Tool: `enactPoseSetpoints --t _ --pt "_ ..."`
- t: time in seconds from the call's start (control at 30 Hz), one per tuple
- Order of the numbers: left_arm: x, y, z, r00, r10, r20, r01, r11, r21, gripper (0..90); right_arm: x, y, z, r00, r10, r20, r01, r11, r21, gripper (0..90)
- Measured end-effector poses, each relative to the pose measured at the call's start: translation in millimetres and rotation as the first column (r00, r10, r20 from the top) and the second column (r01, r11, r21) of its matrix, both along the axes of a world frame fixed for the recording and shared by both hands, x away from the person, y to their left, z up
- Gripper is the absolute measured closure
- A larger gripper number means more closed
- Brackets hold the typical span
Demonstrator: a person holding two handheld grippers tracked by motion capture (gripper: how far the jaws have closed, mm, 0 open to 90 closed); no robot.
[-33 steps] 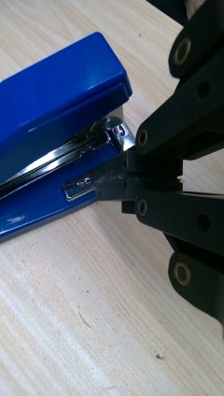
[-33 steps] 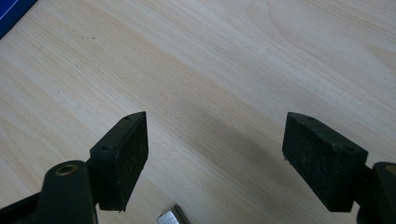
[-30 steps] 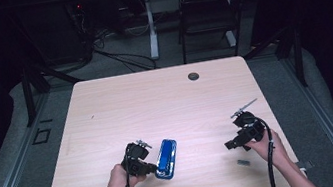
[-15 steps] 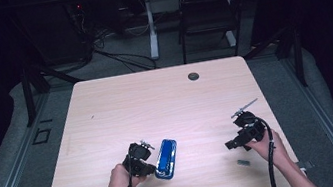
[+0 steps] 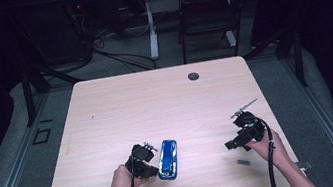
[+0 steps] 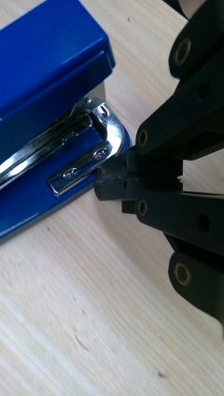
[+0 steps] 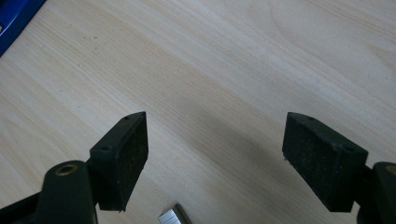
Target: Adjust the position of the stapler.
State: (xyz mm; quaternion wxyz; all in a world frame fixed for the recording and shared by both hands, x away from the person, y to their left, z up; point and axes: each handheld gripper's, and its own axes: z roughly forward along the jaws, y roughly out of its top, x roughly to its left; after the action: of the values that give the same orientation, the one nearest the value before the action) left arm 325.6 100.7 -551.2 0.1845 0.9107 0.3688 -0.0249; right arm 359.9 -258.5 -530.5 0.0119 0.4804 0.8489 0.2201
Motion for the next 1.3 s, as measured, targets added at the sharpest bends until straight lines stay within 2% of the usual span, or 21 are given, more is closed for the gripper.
enactPoseSetpoints --t 0.1,0.2,0.23,0.33,0.53,0.57,0.6,0.77,0.87,0.93,1.03,1.1,1.17,1.23,1.27,1.3 --pt "-1.0 -3.6 0.3 0.9999 -0.008 0.011 0.008 1.0000 0.006 90.0 0.0 0.4 0.1 1.0000 0.003 -0.003 -0.003 1.0000 0.006 22.5" --pt "-0.3 -3.1 0.1 0.9999 -0.004 0.015 0.004 1.0000 -0.006 90.0 -0.2 0.8 0.7 1.0000 0.009 -0.001 -0.009 0.9999 0.008 22.5" --pt "-0.3 -3.0 0.6 0.9998 -0.004 0.018 0.004 0.9999 -0.009 90.0 -0.1 0.4 1.2 0.9999 0.016 0.000 -0.016 0.9998 -0.011 22.5" --pt "0.0 -2.2 2.6 0.9998 0.000 0.022 0.000 0.9998 -0.021 90.0 -1.0 2.0 0.9 1.0000 0.001 0.002 -0.001 1.0000 0.002 22.5" --pt "-0.3 -3.5 1.3 0.9998 -0.003 0.019 0.004 0.9998 -0.018 90.0 -1.0 4.1 1.0 1.0000 0.006 -0.003 -0.006 0.9999 0.010 22.5" --pt "-0.8 -4.7 0.1 0.9999 -0.007 0.013 0.007 0.9998 -0.019 90.0 -0.9 3.9 1.4 0.9999 0.013 -0.004 -0.013 0.9999 -0.003 22.5" --pt "-1.7 -6.7 -0.9 0.9998 -0.015 0.010 0.015 0.9997 -0.020 90.0 -1.3 5.0 0.9 1.0000 0.004 -0.001 -0.004 0.9999 0.011 22.5" --pt "-5.6 -15.0 -0.2 0.9989 -0.035 0.031 0.036 0.9993 -0.012 90.0 -1.1 5.0 1.2 0.9998 0.019 0.006 -0.019 0.9998 -0.003 22.5" --pt "-6.9 -19.1 -0.2 0.9983 -0.049 0.032 0.050 0.9986 -0.017 90.0 -1.8 7.4 1.6 0.9999 0.015 0.002 -0.015 0.9997 0.018 22.5" --pt "-7.5 -21.4 -0.7 0.9984 -0.050 0.027 0.050 0.9983 -0.030 90.0 -1.9 8.4 3.1 0.9995 0.031 -0.004 -0.031 0.9995 0.005 22.5" --pt "-7.4 -23.8 -1.0 0.9982 -0.055 0.023 0.056 0.9976 -0.040 90.0 -3.6 13.5 3.6 0.9997 0.025 0.008 -0.025 0.9993 0.028 22.5" --pt "-7.3 -25.0 -1.8 0.9983 -0.053 0.023 0.054 0.9971 -0.054 90.0 -3.8 14.9 4.3 0.9992 0.038 0.009 -0.039 0.9991 0.016 22.3" --pt "-7.0 -26.2 -2.3 0.9983 -0.053 0.025 0.054 0.9966 -0.061 90.0 -4.1 17.3 4.5 0.9992 0.039 0.004 -0.040 0.9985 0.037 22.3" --pt "-7.1 -28.1 -2.8 0.9982 -0.053 0.028 0.055 0.9961 -0.069 90.0 -4.5 18.9 5.1 0.9991 0.042 0.009 -0.042 0.9988 0.025 22.2" --pt "-7.3 -29.2 -3.3 0.9982 -0.054 0.027 0.056 0.9954 -0.077 90.0 -5.2 21.1 4.4 0.9994 0.029 0.016 -0.030 0.9985 0.046 22.1" --pt "-7.6 -30.1 -3.5 0.9980 -0.055 0.030 0.057 0.9953 -0.078 90.0 -5.1 21.5 5.8 0.9990 0.042 0.013 -0.042 0.9987 0.029 21.9"
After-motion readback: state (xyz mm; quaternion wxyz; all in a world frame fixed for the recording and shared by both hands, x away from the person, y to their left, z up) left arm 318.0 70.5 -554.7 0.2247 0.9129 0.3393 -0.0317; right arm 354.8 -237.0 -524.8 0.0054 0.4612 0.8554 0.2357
